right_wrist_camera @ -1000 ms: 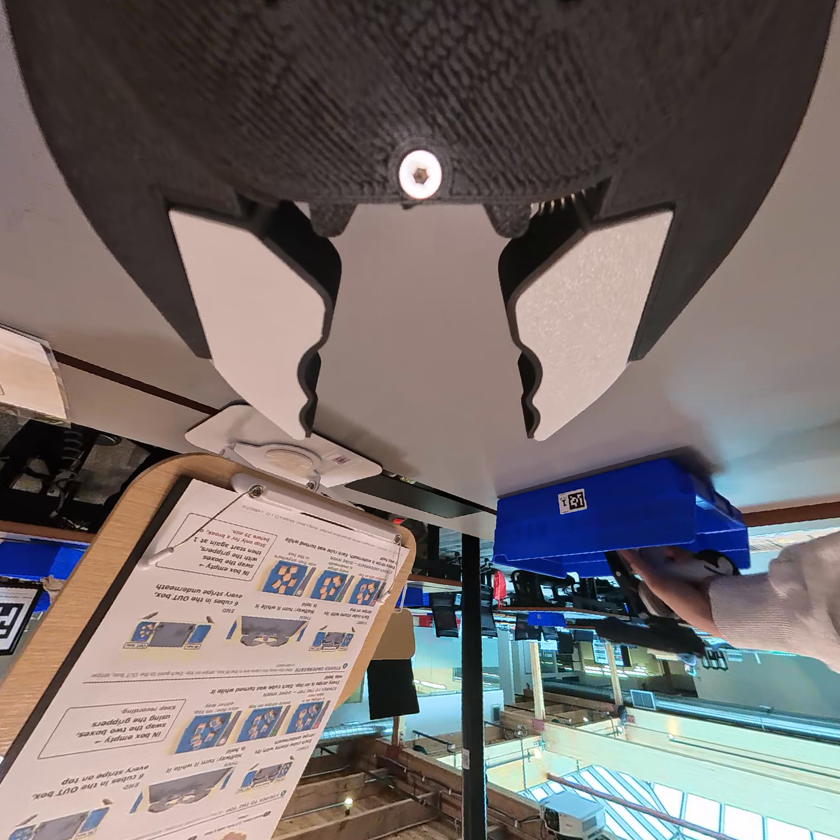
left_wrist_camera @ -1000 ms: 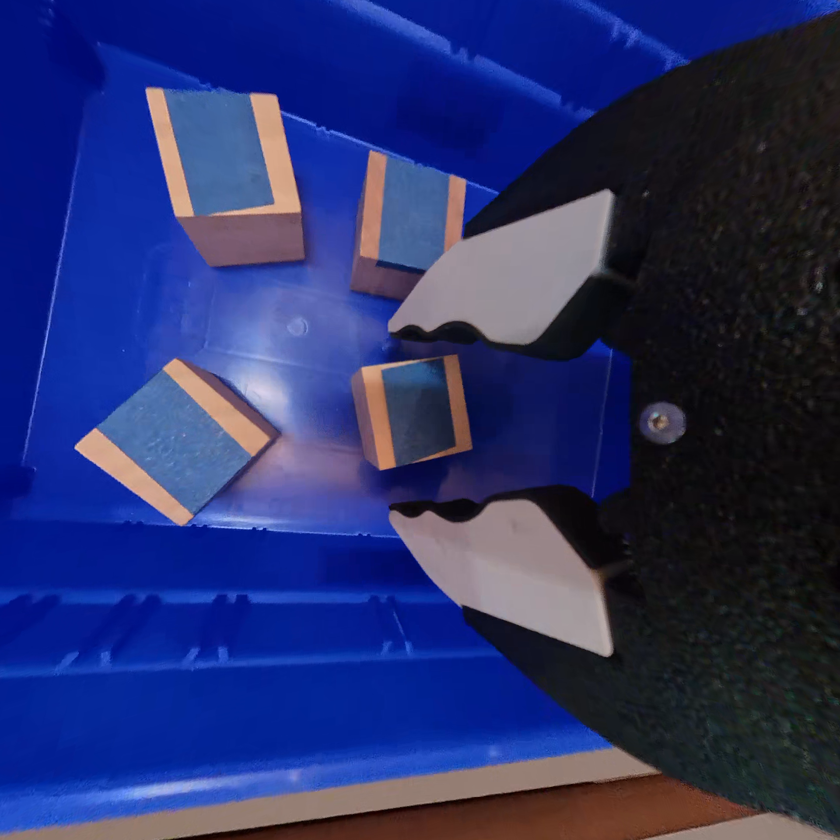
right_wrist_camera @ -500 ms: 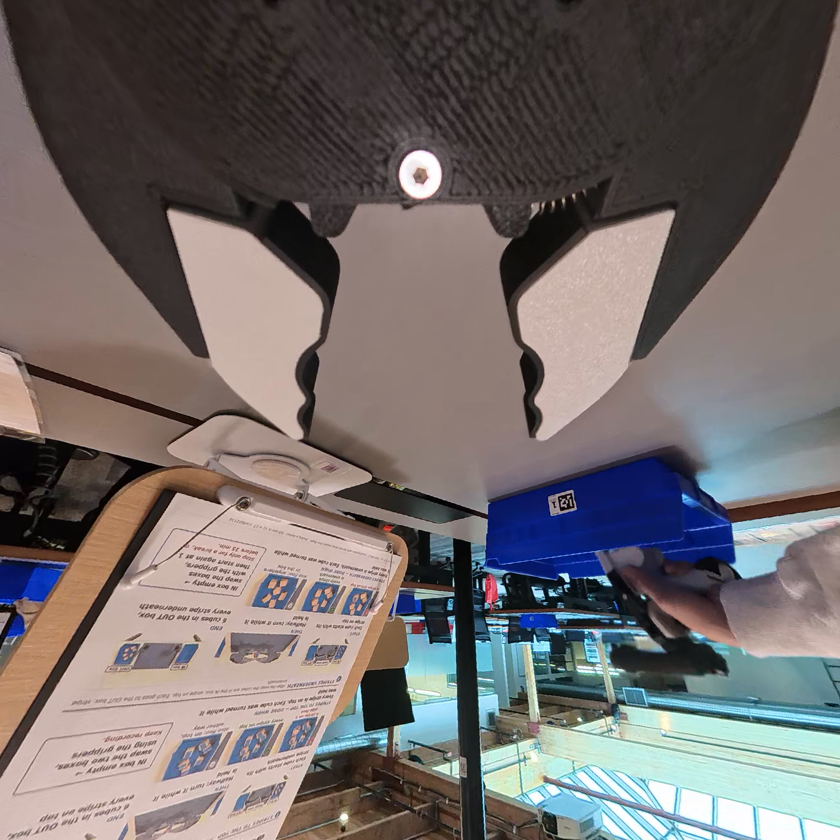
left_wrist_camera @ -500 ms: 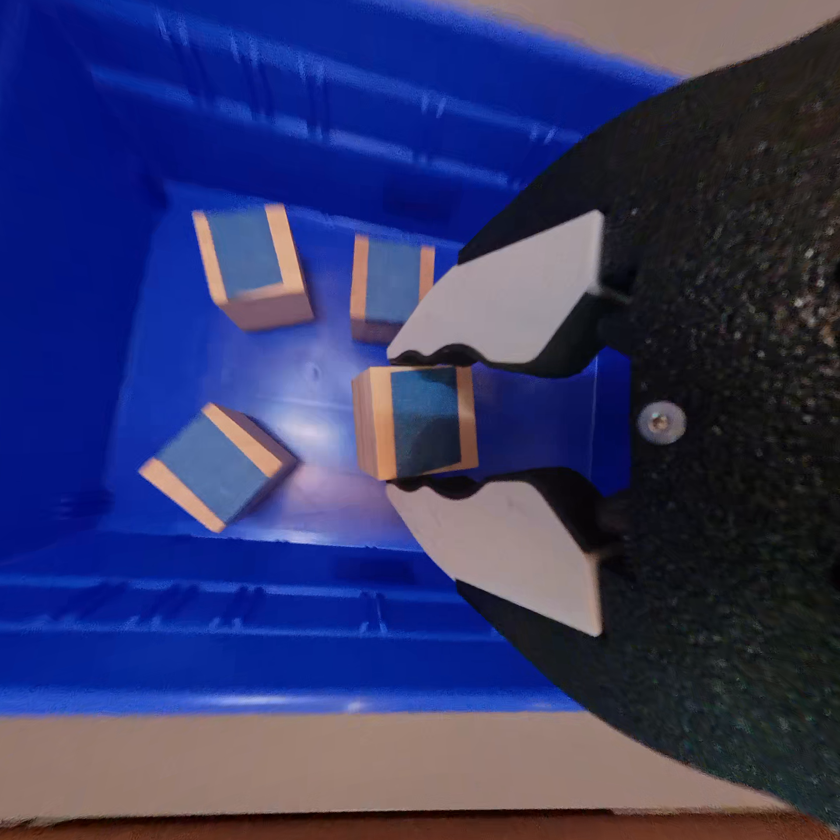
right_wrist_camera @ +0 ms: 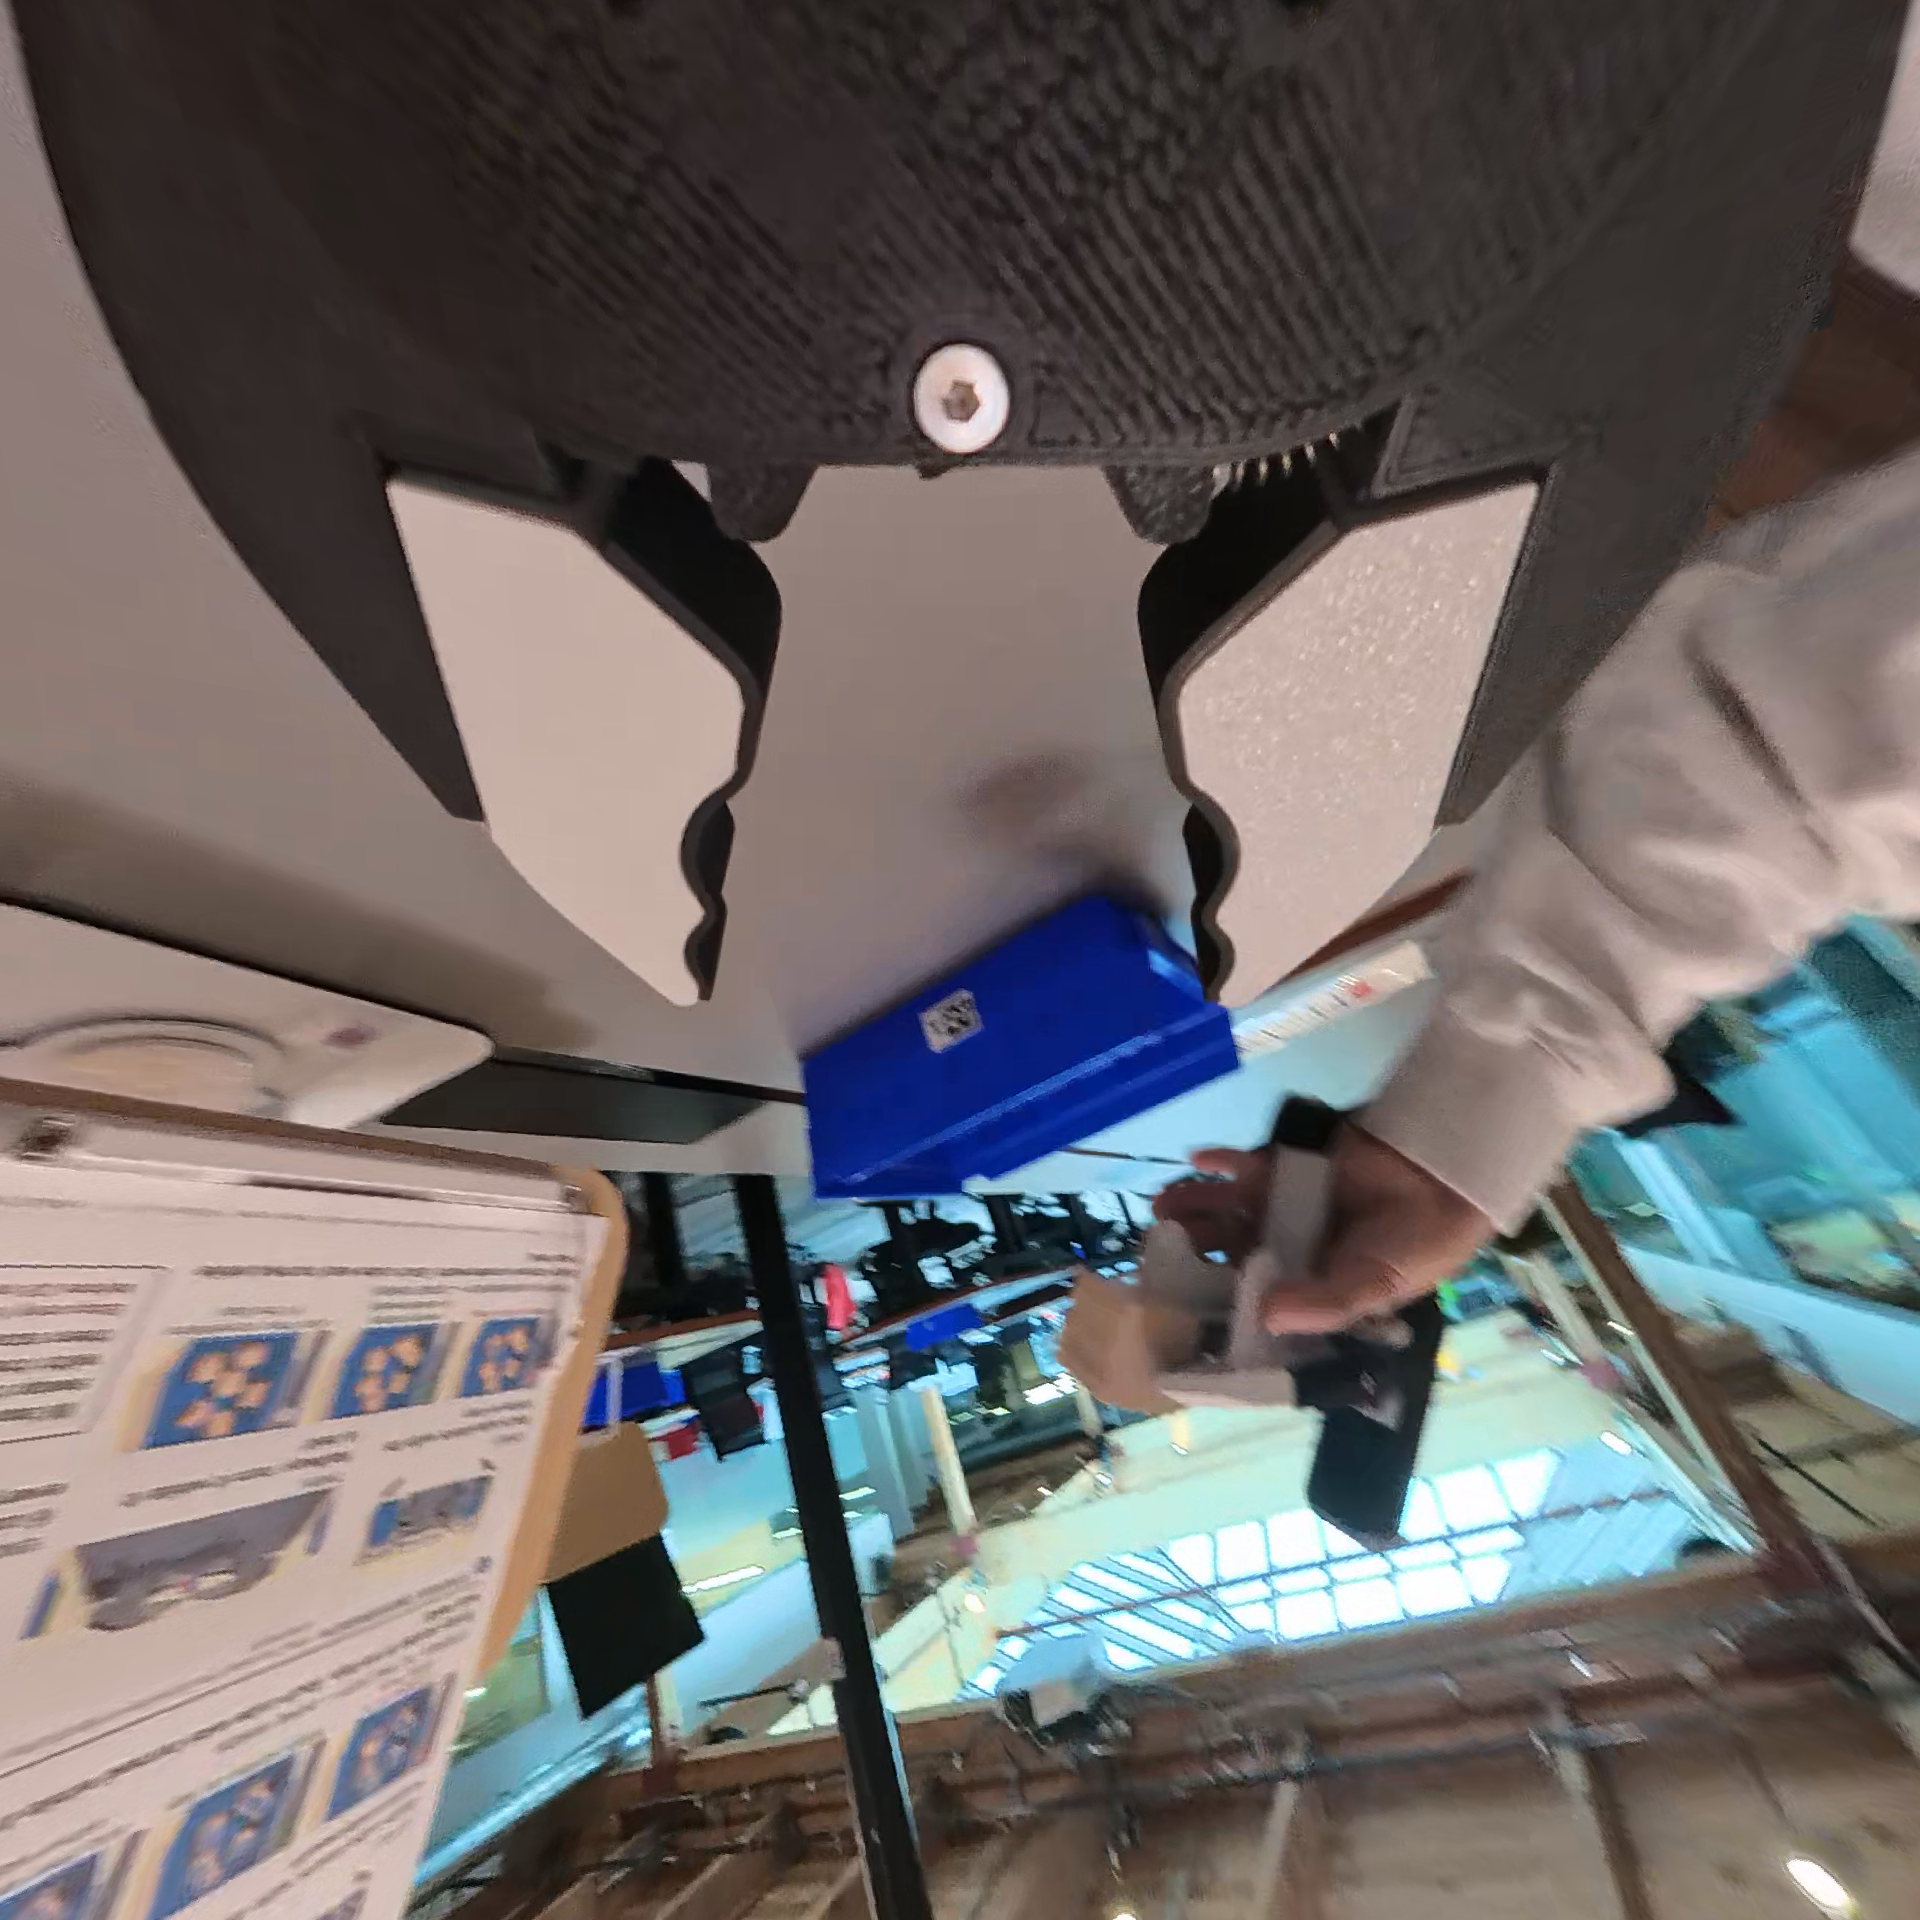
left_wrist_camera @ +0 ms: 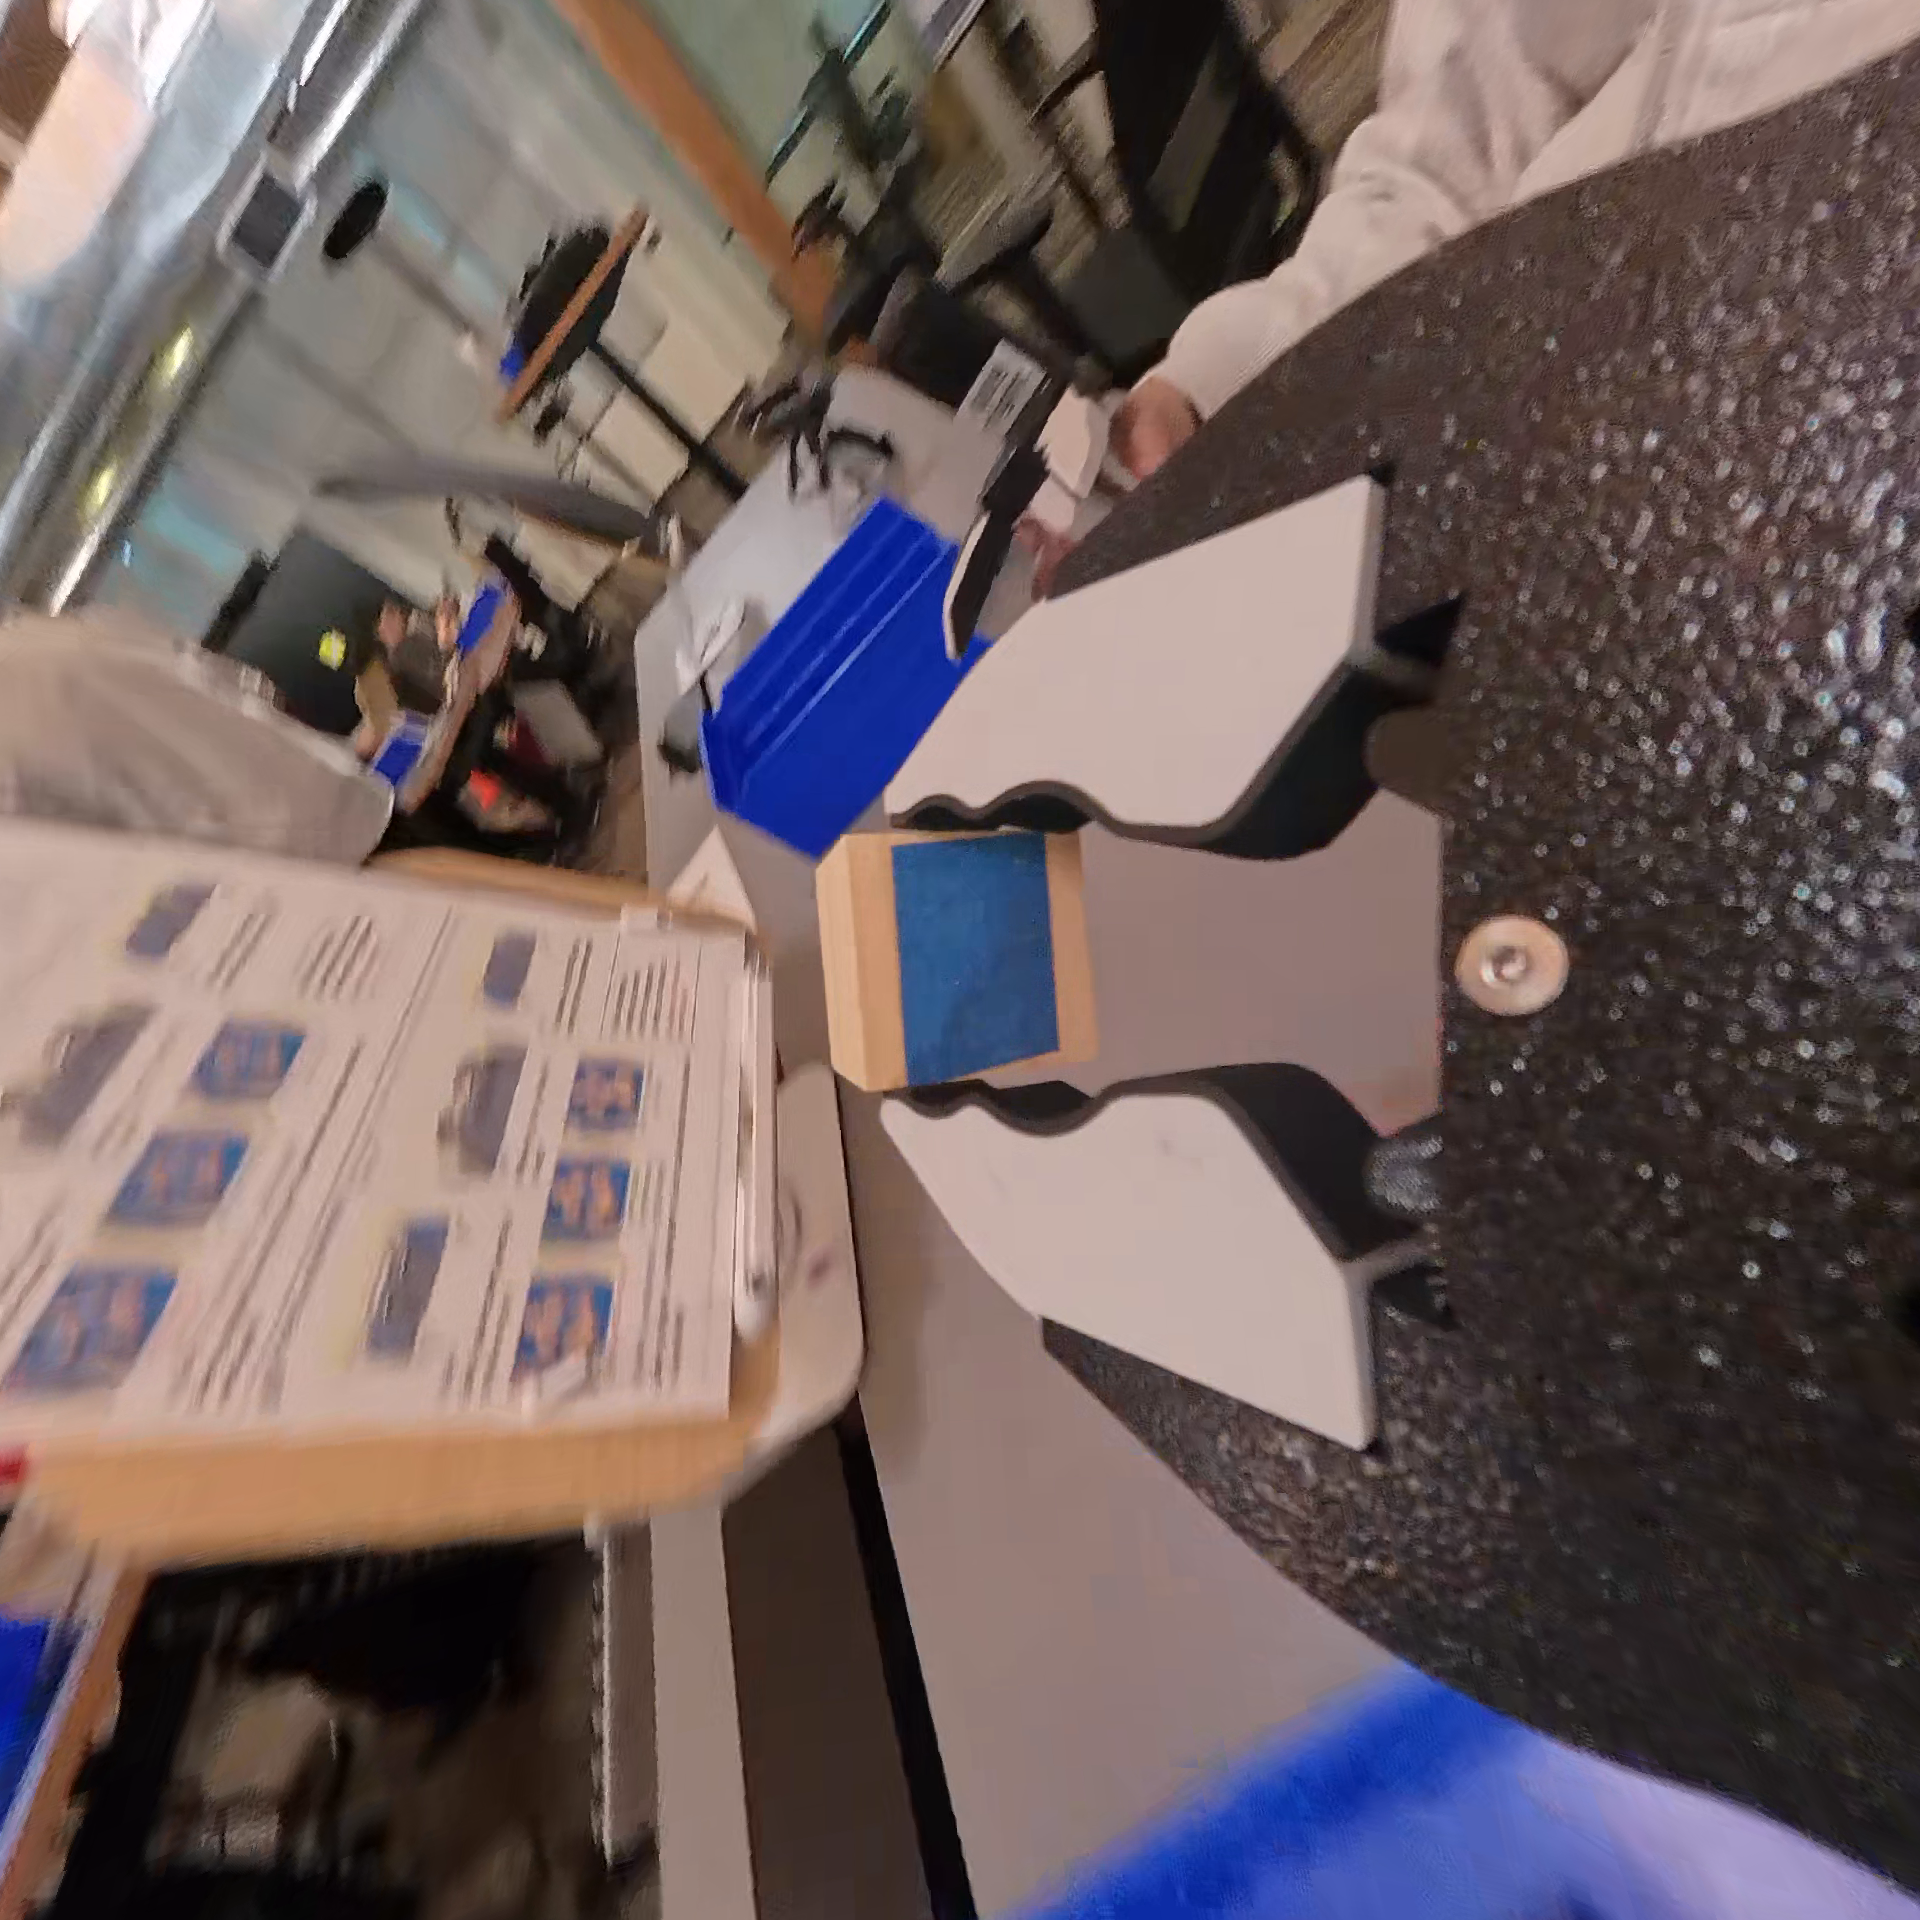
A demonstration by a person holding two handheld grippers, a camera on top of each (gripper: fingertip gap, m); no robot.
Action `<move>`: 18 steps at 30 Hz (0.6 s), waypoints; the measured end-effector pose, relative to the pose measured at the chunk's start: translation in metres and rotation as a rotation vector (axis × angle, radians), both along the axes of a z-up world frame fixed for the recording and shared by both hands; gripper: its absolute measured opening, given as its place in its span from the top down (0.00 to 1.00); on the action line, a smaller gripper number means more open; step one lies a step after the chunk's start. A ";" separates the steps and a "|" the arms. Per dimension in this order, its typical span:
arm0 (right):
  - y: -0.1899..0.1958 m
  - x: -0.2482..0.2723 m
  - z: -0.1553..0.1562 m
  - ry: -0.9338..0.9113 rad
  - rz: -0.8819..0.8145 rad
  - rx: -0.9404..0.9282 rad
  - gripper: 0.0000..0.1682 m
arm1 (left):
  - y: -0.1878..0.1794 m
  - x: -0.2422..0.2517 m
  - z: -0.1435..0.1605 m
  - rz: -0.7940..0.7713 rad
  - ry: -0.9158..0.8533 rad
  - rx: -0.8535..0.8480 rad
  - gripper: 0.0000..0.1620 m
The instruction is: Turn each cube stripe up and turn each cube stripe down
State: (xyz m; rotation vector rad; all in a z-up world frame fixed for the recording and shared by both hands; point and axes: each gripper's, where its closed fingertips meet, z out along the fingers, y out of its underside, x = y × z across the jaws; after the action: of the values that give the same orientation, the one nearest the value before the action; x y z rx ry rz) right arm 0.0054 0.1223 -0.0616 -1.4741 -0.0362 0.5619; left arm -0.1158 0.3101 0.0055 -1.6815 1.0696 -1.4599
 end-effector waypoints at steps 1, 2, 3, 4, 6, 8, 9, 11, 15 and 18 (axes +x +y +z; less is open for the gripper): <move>0.000 -0.006 0.009 0.035 0.031 0.012 0.48 | -0.018 0.012 -0.001 -0.048 -0.016 0.004 0.72; -0.001 -0.013 0.017 0.068 0.062 0.023 0.48 | -0.036 0.023 -0.002 -0.097 -0.034 0.009 0.72; -0.003 -0.018 0.024 0.101 0.092 0.029 0.47 | -0.053 0.034 -0.003 -0.145 -0.063 0.017 0.72; -0.004 -0.023 0.031 0.138 0.126 0.030 0.46 | -0.069 0.043 -0.003 -0.187 -0.098 0.026 0.72; -0.010 -0.034 0.042 0.222 0.218 0.017 0.45 | -0.098 0.058 -0.005 -0.266 -0.156 0.069 0.73; -0.015 -0.041 0.052 0.326 0.299 0.000 0.43 | -0.124 0.070 -0.009 -0.339 -0.204 0.136 0.73; -0.018 -0.041 0.055 0.384 0.331 -0.009 0.44 | -0.135 0.075 -0.012 -0.370 -0.226 0.175 0.73; -0.020 -0.039 0.058 0.489 0.380 -0.038 0.44 | -0.155 0.082 -0.017 -0.419 -0.266 0.246 0.73; -0.018 -0.028 0.041 0.658 0.411 -0.156 0.46 | -0.184 0.085 -0.015 -0.510 -0.369 0.319 0.73; -0.023 -0.030 0.039 0.808 0.508 -0.177 0.49 | -0.201 0.082 -0.015 -0.579 -0.422 0.371 0.73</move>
State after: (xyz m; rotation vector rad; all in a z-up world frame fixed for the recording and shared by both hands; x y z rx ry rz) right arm -0.0242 0.0993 -0.0223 -1.3099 0.2865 1.5743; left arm -0.0339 0.1088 -0.0094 -0.7838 1.5322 -1.7237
